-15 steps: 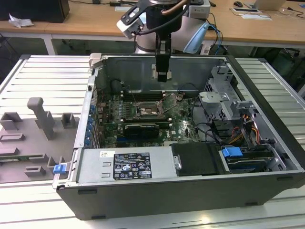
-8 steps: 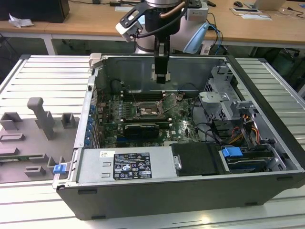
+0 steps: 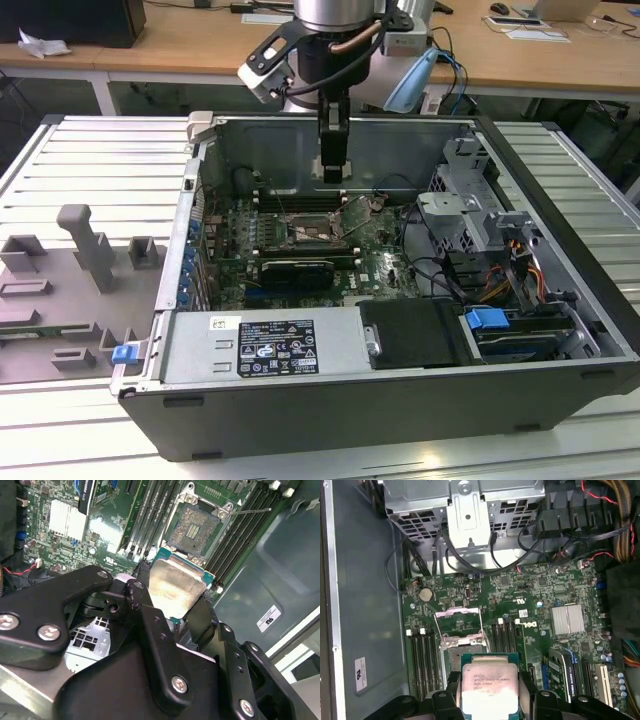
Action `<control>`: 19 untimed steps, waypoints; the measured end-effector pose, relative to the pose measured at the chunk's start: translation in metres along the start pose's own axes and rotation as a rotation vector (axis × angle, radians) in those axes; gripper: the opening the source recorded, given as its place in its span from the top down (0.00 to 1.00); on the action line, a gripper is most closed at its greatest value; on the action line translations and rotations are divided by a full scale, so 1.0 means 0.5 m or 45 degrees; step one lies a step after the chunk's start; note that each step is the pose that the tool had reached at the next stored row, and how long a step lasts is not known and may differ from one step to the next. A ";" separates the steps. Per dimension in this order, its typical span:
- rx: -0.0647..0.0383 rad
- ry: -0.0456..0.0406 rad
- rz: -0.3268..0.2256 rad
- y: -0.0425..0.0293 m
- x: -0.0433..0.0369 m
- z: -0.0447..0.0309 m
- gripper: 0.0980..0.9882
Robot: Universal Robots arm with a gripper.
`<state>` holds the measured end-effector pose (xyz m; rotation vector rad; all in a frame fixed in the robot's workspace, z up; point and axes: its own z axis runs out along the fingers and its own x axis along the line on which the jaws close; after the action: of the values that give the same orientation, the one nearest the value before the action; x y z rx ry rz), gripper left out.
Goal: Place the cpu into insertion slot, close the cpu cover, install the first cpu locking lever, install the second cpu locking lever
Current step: 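Place the cpu into insertion slot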
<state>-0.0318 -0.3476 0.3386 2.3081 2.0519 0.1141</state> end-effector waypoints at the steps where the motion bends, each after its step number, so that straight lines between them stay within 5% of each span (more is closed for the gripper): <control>1: 0.000 0.000 -0.005 -0.001 0.000 0.002 0.50; 19: 0.008 0.002 -0.026 -0.005 -0.001 0.027 0.50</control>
<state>-0.0333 -0.3478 0.3249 2.2912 2.0789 0.1092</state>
